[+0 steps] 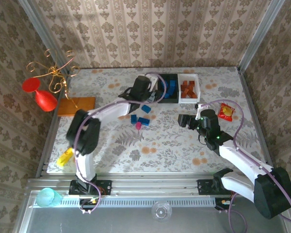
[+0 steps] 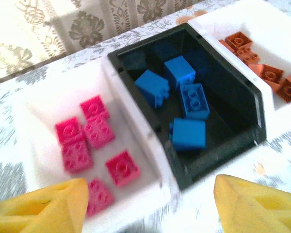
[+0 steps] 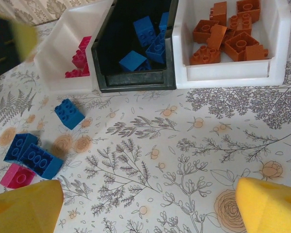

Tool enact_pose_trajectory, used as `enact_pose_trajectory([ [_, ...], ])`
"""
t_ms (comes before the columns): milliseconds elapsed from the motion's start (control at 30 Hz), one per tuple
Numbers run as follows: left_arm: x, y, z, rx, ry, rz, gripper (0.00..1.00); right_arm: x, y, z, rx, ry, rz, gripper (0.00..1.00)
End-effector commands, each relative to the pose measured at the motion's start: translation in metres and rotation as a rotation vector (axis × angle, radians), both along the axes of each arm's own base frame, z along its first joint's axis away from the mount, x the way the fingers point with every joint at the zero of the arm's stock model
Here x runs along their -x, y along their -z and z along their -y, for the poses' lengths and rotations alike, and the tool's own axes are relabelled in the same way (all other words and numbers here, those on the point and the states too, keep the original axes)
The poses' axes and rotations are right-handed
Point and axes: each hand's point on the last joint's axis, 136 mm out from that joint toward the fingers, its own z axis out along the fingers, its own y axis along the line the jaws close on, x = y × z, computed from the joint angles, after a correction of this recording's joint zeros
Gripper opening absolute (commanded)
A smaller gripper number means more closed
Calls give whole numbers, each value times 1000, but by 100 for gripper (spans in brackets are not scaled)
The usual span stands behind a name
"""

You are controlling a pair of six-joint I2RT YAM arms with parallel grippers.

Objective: Sort the legos into containers by color
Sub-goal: Place the lego in the container, then pick up the lego from the center of the table.

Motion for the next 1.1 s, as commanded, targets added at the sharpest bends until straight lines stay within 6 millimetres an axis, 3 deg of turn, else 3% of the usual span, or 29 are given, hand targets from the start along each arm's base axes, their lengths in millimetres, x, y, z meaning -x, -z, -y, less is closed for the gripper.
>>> enact_pose_trajectory([
  [0,34,17,-33,23,-39,-79,72,0,-11,-19,-28,-74,37,93],
  [133,66,51,-80,-56,-99,-214,73,2,-12,-43,-12,-165,41,93],
  [267,71,78,-104,-70,-152,-312,74,1,-5,-52,9,-190,18,93],
  [700,33,128,-101,-84,-217,-420,69,2,-4,-47,37,-169,13,93],
  [867,37,141,-109,-120,-237,-436,64,1,-2,-47,41,-167,2,93],
  [1067,56,150,-115,-137,-226,-480,61,-1,3,-44,56,-151,-15,94],
])
